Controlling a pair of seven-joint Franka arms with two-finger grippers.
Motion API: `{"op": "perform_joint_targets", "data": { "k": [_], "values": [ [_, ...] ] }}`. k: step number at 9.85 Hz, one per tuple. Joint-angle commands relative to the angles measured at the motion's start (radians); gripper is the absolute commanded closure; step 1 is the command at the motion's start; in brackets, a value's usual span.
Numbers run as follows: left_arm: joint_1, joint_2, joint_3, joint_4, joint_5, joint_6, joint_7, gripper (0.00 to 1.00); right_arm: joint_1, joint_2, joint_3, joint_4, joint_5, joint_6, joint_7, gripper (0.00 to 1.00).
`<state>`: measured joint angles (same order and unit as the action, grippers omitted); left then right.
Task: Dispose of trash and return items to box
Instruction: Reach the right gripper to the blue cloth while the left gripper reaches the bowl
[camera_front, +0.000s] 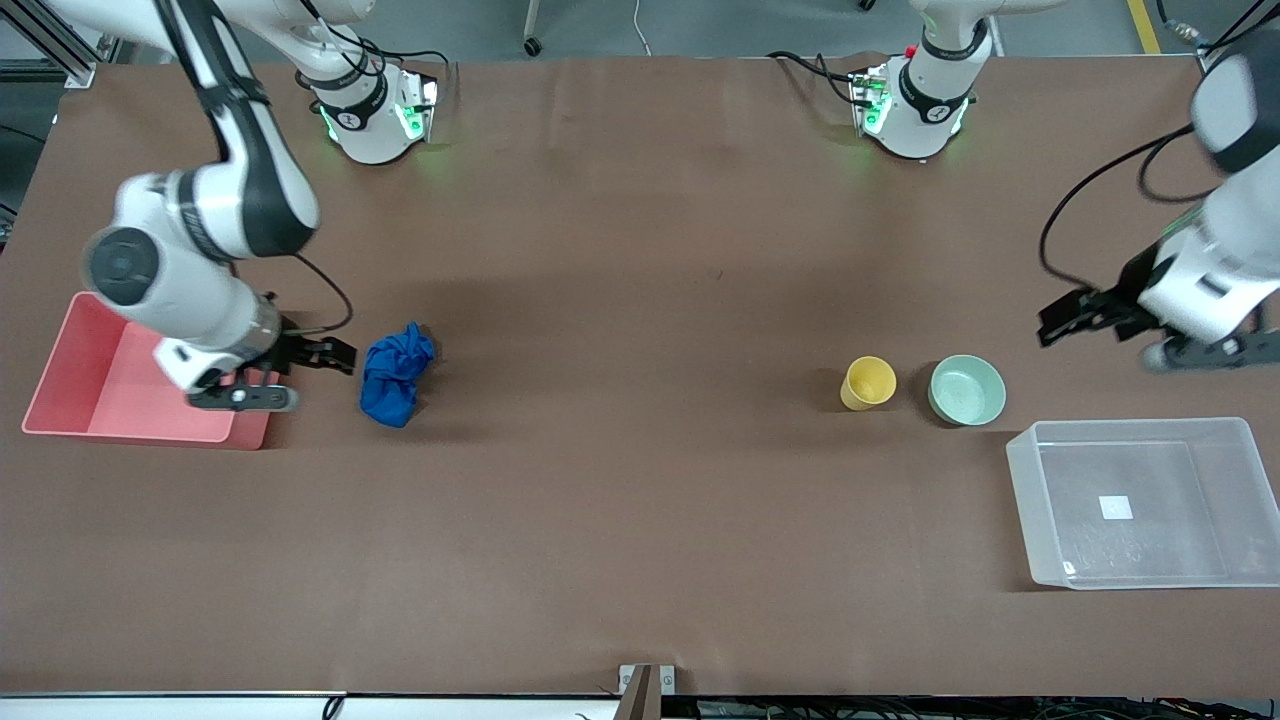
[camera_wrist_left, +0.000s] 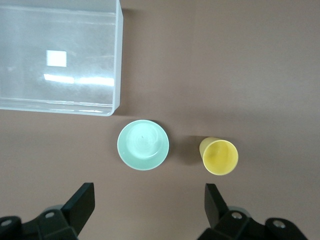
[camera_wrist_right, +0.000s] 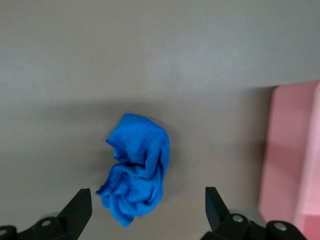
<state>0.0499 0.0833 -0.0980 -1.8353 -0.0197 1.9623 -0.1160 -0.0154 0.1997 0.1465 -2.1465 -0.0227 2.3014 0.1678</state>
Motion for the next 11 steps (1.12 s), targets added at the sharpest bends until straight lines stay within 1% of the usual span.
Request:
{"op": "perform_joint_targets", "data": {
  "k": [1,2,4,5,6,8,9,10,11],
  "values": [
    [0.034,0.036,-0.002,-0.203,0.015,0.233,0.054,0.03,0.026,0.068,0.004,-0.071,-0.006,0.131,0.055,0.00],
    [0.047,0.088,-0.002,-0.223,0.015,0.295,0.067,0.03,0.029,0.102,0.004,-0.088,-0.006,0.194,0.077,0.00],
    [0.051,0.186,0.001,-0.225,0.018,0.390,0.076,0.03,0.038,0.165,0.004,-0.098,-0.006,0.281,0.091,0.00],
    [0.053,0.228,0.001,-0.228,0.021,0.439,0.076,0.03,0.038,0.181,0.004,-0.113,-0.006,0.320,0.091,0.00],
    [0.060,0.263,0.001,-0.236,0.023,0.482,0.078,0.03,0.037,0.182,0.004,-0.127,-0.006,0.344,0.091,0.15],
    [0.085,0.306,0.001,-0.278,0.062,0.568,0.078,0.03,0.035,0.182,0.004,-0.138,-0.006,0.346,0.090,0.69],
    [0.087,0.322,0.001,-0.303,0.069,0.608,0.078,0.03,0.032,0.182,0.004,-0.138,-0.006,0.340,0.090,0.95],
    [0.096,0.343,0.001,-0.318,0.072,0.642,0.078,0.04,0.029,0.181,0.004,-0.133,-0.006,0.332,0.090,0.99],
    [0.105,0.364,0.001,-0.334,0.072,0.682,0.087,0.05,0.025,0.170,0.004,-0.121,-0.005,0.304,0.099,0.99]
  ]
}}
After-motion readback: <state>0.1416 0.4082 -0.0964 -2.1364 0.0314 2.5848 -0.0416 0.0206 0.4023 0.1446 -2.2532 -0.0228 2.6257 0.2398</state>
